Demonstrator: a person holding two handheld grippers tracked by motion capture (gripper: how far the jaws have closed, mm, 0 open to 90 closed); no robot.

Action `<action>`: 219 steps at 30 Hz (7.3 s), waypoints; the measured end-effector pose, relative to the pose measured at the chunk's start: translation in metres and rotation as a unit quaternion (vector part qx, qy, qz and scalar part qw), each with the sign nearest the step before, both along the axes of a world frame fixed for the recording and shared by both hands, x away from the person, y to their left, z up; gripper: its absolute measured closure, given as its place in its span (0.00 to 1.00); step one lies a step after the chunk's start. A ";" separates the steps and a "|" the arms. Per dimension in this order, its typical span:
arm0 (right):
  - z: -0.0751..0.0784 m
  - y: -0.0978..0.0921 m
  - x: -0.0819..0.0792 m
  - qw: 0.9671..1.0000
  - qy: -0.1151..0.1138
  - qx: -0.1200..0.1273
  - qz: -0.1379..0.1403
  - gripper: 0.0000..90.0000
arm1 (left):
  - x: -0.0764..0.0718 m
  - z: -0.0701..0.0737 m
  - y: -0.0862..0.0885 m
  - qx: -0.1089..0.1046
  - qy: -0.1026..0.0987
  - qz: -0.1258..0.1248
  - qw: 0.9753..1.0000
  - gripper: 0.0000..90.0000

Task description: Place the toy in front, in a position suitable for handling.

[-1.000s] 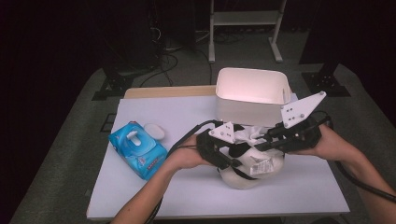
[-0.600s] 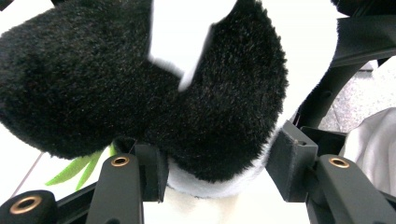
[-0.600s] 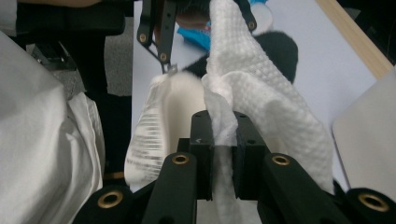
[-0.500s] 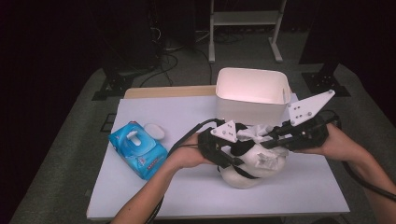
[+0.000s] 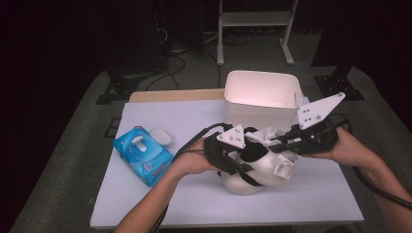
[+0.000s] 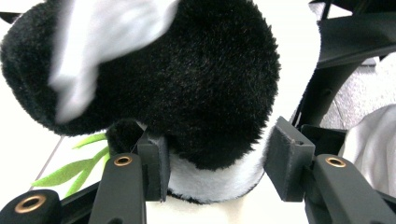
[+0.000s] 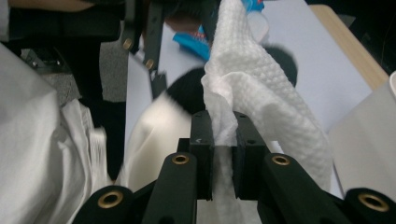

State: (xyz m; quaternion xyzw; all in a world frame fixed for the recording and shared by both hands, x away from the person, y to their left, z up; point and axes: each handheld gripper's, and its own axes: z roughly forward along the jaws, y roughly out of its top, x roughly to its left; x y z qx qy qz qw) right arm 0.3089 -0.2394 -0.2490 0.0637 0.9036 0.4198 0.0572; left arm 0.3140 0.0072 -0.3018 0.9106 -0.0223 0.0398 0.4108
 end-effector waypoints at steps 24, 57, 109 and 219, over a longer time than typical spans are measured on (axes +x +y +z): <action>0.004 0.011 0.003 1.000 -0.005 0.000 0.005 0.89 | -0.003 -0.004 -0.007 0.005 -0.007 -0.006 1.000 0.53; -0.023 -0.023 0.006 0.999 0.016 0.004 -0.036 0.89 | 0.006 0.009 0.022 0.005 0.003 0.040 0.999 0.54; -0.099 -0.075 0.003 0.992 0.077 0.017 -0.097 0.89 | 0.034 -0.044 0.025 0.058 0.049 0.088 0.993 0.46; -0.070 -0.028 0.002 0.997 0.017 -0.047 -0.052 0.93 | 0.020 -0.037 0.005 0.033 0.017 0.060 0.998 0.43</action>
